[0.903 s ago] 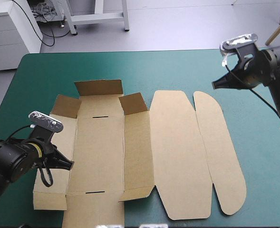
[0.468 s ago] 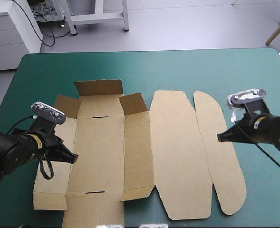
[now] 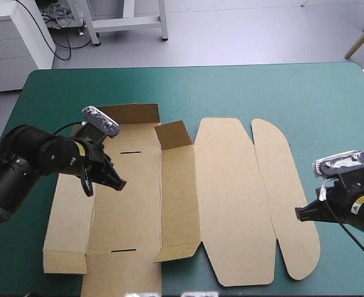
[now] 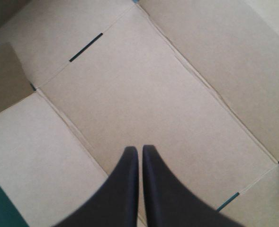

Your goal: Fold the box

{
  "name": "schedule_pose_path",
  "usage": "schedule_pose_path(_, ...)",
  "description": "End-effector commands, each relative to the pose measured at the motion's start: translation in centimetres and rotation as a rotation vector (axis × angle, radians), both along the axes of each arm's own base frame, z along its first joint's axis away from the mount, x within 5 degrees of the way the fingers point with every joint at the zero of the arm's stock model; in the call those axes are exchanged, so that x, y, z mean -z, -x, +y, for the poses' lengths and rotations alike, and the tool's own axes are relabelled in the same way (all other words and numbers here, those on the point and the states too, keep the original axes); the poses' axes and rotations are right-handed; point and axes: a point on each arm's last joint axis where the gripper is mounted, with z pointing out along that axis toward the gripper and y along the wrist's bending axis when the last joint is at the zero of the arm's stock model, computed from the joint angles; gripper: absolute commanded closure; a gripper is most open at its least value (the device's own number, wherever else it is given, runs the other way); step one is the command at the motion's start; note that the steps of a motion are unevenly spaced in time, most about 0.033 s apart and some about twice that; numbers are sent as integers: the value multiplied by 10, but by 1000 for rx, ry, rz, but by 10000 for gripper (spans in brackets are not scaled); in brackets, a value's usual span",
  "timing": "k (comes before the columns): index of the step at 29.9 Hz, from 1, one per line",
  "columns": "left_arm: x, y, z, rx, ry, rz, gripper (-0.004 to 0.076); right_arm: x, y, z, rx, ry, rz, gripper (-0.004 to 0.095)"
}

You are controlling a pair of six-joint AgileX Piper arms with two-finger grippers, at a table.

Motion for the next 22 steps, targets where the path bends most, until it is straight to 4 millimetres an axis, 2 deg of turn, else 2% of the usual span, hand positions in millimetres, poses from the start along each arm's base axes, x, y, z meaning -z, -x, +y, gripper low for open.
schedule_pose_path(1, -9, -13, 1, 6, 75, -10, 708, -10, 0, -2, 8, -3, -83, 927)
schedule_pose_path(5, -3, -30, 24, -61, 127, 50, 708, -10, 0, -2, 8, -1, -80, 927)
schedule_pose_path(11, -4, -42, 84, -205, 250, 59, 708, -11, -1, -2, 7, -3, -94, 927)
schedule_pose_path(15, -9, -41, 121, -301, 372, 39, 708, -11, -1, -2, -2, 5, -97, 927)
schedule_pose_path(22, -21, -28, 188, -575, 596, -88, 708, -11, -1, -5, 6, 46, -104, 927)
